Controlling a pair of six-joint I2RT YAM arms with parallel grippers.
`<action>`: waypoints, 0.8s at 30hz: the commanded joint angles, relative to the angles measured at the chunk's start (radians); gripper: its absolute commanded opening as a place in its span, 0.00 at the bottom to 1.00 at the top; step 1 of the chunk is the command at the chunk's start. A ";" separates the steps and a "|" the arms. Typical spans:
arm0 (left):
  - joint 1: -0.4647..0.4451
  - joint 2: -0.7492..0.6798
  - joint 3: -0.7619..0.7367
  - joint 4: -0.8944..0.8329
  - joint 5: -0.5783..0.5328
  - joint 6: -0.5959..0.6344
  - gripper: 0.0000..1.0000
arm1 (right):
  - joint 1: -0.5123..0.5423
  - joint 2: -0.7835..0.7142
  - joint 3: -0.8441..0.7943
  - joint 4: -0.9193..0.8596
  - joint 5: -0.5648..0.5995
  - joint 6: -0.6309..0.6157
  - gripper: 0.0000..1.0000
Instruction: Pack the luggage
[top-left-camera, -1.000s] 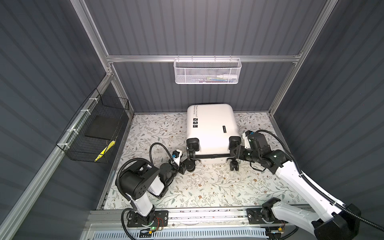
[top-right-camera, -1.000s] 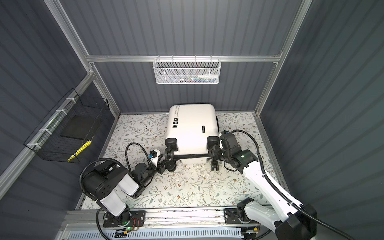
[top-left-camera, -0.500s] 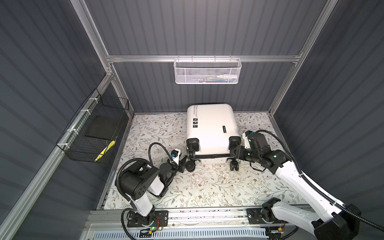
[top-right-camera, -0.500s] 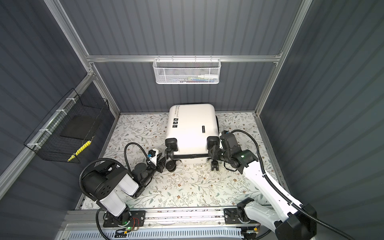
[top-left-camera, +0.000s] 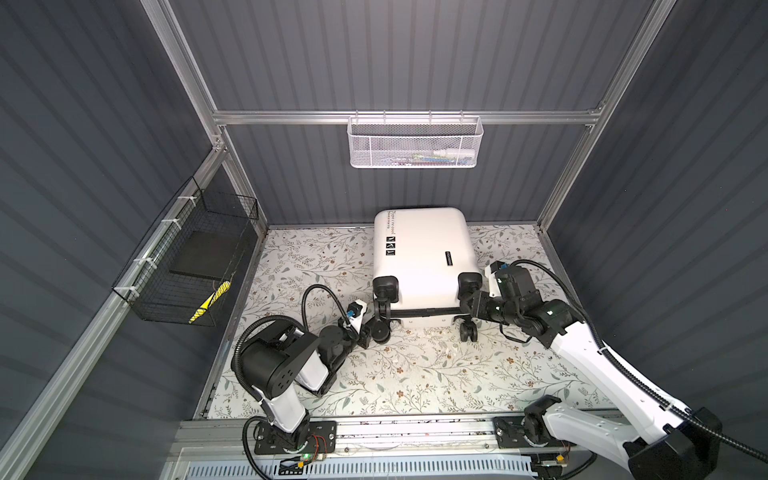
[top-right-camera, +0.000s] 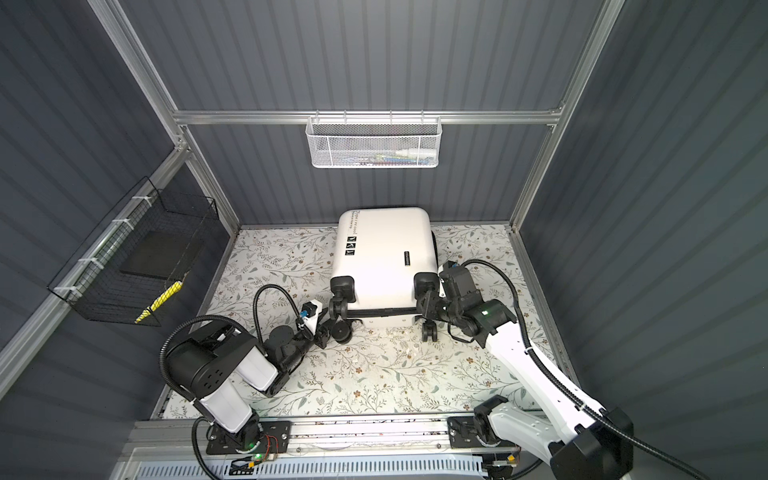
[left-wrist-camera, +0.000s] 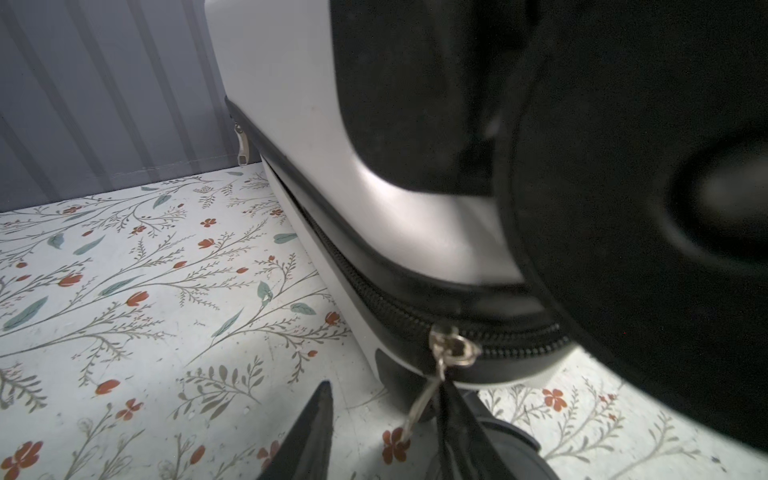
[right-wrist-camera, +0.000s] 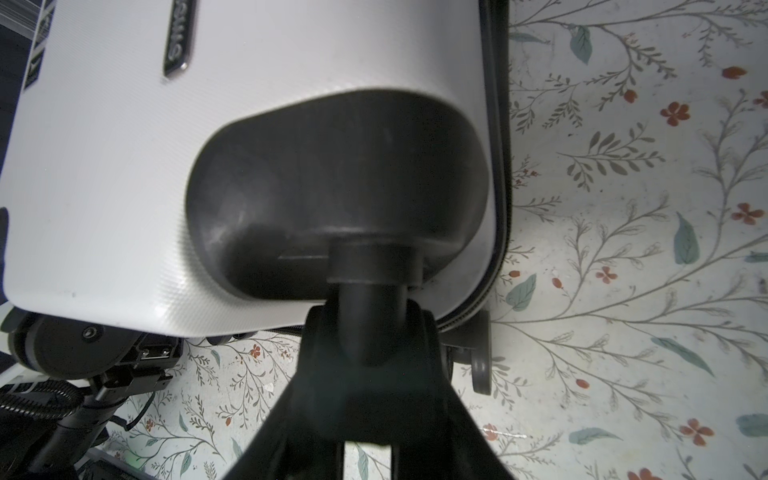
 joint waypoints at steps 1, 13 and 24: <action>-0.006 0.005 0.022 0.039 0.030 0.040 0.39 | 0.008 0.008 -0.023 -0.008 -0.017 -0.006 0.02; -0.006 0.002 0.046 0.039 0.039 0.049 0.25 | 0.008 0.002 -0.028 -0.015 -0.014 -0.008 0.02; -0.005 -0.006 0.030 0.039 0.040 0.028 0.05 | 0.009 0.001 -0.027 -0.013 -0.015 -0.007 0.02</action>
